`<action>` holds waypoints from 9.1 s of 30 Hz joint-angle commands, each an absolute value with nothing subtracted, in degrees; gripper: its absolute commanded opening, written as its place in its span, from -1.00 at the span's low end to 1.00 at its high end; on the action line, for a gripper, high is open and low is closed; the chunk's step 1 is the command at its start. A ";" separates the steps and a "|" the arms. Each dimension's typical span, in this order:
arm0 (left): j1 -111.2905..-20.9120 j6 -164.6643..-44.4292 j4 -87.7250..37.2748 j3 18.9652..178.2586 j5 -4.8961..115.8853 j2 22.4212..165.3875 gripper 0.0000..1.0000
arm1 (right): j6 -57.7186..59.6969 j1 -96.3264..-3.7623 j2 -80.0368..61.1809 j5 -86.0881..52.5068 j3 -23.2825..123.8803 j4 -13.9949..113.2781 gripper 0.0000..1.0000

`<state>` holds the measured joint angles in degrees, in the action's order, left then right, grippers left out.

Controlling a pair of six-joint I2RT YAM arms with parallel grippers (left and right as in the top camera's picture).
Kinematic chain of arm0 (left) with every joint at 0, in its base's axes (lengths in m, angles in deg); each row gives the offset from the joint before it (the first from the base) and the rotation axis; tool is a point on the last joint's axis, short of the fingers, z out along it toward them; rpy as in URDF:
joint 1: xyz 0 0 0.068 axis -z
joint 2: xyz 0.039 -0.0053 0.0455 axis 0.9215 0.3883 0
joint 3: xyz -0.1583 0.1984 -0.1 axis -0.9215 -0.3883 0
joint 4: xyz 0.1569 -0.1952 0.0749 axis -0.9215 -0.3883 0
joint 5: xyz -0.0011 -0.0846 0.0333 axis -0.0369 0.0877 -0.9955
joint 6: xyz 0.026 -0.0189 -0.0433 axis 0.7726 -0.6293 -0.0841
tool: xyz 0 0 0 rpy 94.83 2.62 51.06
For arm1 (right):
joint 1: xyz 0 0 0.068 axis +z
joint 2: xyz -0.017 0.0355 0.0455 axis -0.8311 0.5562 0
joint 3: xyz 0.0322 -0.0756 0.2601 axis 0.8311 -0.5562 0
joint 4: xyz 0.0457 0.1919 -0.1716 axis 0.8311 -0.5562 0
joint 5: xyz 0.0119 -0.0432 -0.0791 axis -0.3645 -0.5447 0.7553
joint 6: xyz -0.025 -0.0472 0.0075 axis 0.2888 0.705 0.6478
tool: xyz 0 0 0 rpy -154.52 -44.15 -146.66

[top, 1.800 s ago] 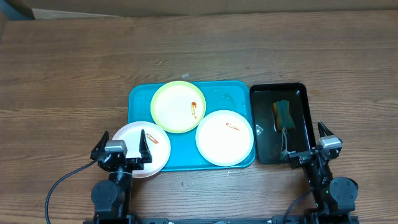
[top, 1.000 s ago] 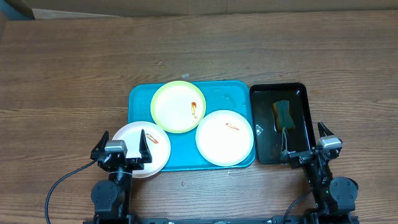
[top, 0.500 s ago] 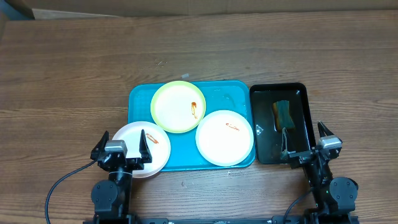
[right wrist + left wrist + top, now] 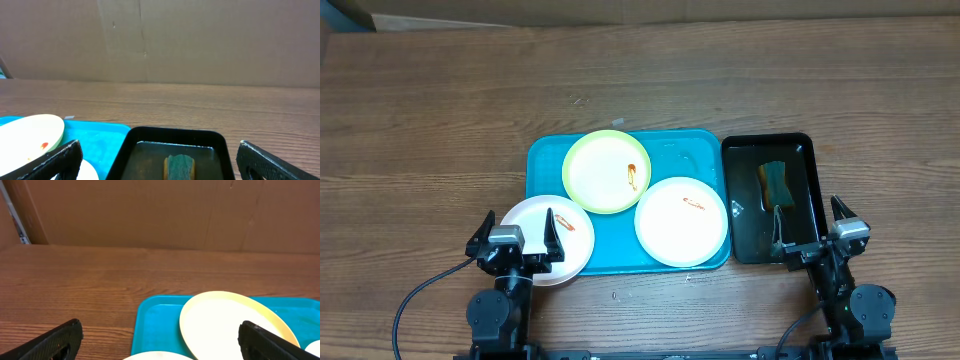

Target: Clean dirty plates on tray and stack at the side

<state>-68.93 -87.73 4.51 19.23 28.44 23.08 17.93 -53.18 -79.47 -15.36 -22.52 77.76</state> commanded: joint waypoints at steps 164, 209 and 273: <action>-68.63 -88.76 -3.84 30.57 35.56 24.63 1.00 | 6.28 -53.29 13.42 -12.67 61.89 13.04 1.00; -43.32 -114.22 -47.05 81.65 39.39 110.66 -0.14 | 6.28 -53.27 17.07 -16.32 47.73 27.25 0.72; -34.14 -120.82 -30.96 74.70 30.34 118.22 -0.21 | 2.83 -53.33 17.29 -11.36 31.12 44.21 0.30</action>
<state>-34.51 -120.47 -31.22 75.12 30.62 117.43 2.91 -53.18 16.94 -12.12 31.25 43.95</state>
